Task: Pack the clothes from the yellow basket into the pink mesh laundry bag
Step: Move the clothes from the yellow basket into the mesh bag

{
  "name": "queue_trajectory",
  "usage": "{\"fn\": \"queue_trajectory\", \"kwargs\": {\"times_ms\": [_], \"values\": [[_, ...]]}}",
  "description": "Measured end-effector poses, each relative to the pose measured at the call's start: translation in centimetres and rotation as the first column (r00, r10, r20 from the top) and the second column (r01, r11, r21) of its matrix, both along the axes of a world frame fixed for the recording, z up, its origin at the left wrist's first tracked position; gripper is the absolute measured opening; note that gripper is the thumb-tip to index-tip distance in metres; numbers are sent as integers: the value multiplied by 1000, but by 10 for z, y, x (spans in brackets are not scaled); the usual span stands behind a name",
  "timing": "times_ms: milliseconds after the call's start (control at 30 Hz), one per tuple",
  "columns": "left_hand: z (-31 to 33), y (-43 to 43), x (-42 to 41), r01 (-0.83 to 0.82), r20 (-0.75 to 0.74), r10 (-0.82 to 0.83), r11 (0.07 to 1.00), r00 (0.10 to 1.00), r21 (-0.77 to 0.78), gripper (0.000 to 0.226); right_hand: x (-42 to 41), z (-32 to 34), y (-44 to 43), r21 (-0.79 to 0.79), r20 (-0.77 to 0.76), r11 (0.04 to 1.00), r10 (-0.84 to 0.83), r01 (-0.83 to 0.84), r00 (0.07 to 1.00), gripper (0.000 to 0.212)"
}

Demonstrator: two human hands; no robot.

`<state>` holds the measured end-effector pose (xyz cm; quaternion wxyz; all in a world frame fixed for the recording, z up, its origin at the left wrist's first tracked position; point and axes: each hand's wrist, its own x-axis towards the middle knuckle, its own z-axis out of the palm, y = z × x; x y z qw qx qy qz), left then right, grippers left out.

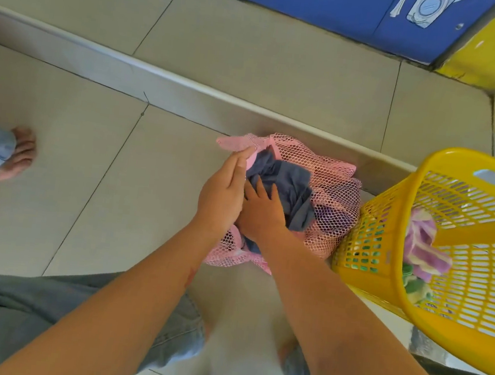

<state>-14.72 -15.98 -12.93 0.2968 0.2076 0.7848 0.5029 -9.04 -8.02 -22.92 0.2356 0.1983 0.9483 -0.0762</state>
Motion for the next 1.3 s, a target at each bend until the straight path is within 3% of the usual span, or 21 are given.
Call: {"fn": "queue_trajectory", "kwargs": {"times_ms": [133,233,300,367,400,467,500,567,700,833,1000,1233,1300], "values": [[-2,-6,-1,7,-18,-8,1000,1000,-28,39,-26,7,4,-25,65,996,-87,89,994,69],[1,-10,-9,-36,-40,35,999,999,-18,40,-10,14,4,-179,-138,975,-155,130,978,57],[2,-10,-13,-58,-70,56,998,996,-23,40,18,21,5,-200,-404,959,-267,200,875,50],[2,-9,-14,-72,-95,69,997,993,-31,40,48,24,10,-109,-583,899,-403,423,706,52],[2,-7,-14,-78,-102,74,996,992,-34,40,61,24,13,-118,-576,813,-524,570,628,56],[2,-4,-13,-86,-103,83,996,991,-34,40,72,22,21,-174,-411,636,-740,752,532,63],[2,-3,-13,-89,-102,85,996,991,-33,40,71,18,22,-173,-317,619,-772,766,551,65],[2,-2,-12,-88,-110,84,995,990,-38,41,60,10,16,-241,-230,677,-736,696,636,70],[1,-2,-12,-82,-114,76,995,991,-54,40,22,6,-12,-381,-248,757,-636,530,731,97],[-1,-4,-10,-48,-121,42,998,992,-44,40,10,-1,-17,-307,-118,875,-425,374,898,75],[2,-9,-9,-36,-107,34,999,994,-21,39,-10,-9,13,-371,86,810,-457,455,885,83],[5,-17,-18,-23,-157,8,995,988,-93,41,10,36,9,-330,-20,855,-430,400,903,70],[5,-19,-15,-12,-154,-6,993,988,-114,41,25,65,10,-289,-146,885,-418,366,896,69]]}}
